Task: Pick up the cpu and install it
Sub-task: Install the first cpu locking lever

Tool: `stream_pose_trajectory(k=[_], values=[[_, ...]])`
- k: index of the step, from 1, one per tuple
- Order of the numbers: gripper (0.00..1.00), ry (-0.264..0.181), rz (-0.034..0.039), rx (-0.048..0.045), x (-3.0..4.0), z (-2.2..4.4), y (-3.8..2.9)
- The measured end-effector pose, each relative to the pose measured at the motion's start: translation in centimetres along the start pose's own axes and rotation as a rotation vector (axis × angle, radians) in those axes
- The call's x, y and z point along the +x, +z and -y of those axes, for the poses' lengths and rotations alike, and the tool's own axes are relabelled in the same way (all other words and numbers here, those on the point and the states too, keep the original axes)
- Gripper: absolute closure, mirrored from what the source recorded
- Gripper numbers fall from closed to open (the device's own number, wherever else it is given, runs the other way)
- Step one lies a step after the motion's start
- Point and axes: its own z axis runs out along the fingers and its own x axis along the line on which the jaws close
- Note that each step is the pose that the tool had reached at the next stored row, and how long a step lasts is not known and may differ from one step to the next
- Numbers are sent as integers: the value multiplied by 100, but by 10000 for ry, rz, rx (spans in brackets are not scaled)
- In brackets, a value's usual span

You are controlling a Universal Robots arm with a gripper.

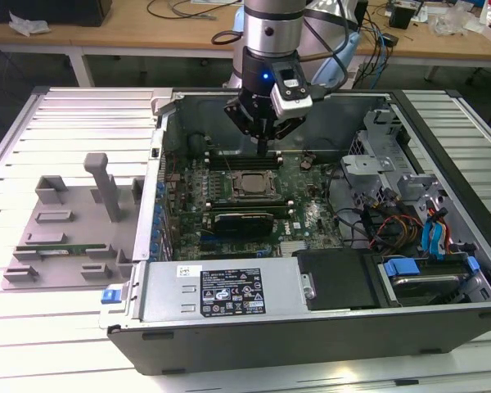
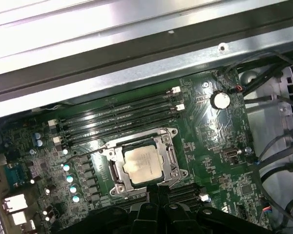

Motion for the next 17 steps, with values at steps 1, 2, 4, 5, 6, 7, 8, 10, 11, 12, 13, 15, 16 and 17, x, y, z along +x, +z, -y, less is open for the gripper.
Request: stream_pose_trajectory(k=[1, 2, 4, 5, 6, 7, 8, 10, 11, 12, 13, 15, 16, 17], values=[[89, -100, 6, -4, 0, 0, 0], [89, -228, 15, -9, 0, 0, 0], [89, -576, 38, -21, 0, 0, 0], [89, -678, 45, -25, 0, 0, 0], [89, -755, 50, -28, 0, 0, 0], [89, -1010, 68, -40, -1, -1, 0], [89, -1096, 62, -81, -1, -2, -1], [89, -1252, -38, -616, 0, -3, 2], [89, -1574, -26, -635, 0, -3, 3], [89, -1998, -11, -648, 0, -3, 2], [89, -2277, 2, -645, -1, -3, 3], [89, -2647, 24, -599, -1, -2, 2], [89, -2807, 37, -542, 0, -3, 2], [89, -2906, 52, -457, 0, -3, 2]])
